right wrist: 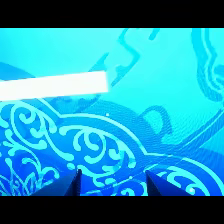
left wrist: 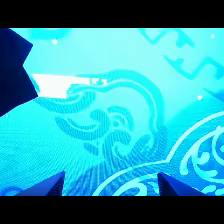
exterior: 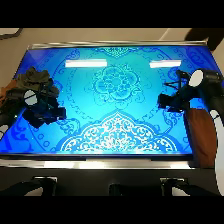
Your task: Fold the shirts.
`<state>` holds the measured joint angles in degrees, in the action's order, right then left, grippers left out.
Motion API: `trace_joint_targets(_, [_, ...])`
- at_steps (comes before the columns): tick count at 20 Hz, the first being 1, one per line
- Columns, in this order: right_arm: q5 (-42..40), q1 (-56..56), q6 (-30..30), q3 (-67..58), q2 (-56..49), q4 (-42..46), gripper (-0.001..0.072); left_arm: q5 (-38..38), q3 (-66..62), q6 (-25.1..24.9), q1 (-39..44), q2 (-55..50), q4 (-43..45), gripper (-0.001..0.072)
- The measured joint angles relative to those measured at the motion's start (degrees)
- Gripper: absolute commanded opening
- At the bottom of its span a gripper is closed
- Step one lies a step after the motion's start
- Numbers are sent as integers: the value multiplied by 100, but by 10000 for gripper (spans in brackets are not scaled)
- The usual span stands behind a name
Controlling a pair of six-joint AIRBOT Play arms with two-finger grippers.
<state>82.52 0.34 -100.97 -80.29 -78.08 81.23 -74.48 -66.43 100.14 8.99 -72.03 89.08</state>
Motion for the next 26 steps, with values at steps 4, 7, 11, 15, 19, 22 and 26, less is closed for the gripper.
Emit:
trace_joint_targets(4, [0,0,0,0,0,0,507,0,0,-2,0,0,0,720])
trace_joint_targets(7, [0,0,0,0,0,0,507,0,0,-2,0,0,0,720])
trace_joint_targets(11, [0,0,0,0,0,0,507,0,0,-2,0,0,0,720])
trace_joint_targets(15, [0,0,0,0,0,0,507,0,0,-2,0,0,0,720])
trace_joint_targets(19, [-52,0,-22,0,0,-11,506,44,0,0,2,-2,-11,720])
trace_joint_targets(22, [-251,0,-31,0,0,-7,506,181,0,-2,4,-7,-42,720])
trace_joint_targets(26, [-446,0,-31,0,-7,39,708,258,2,0,4,-13,-52,720])
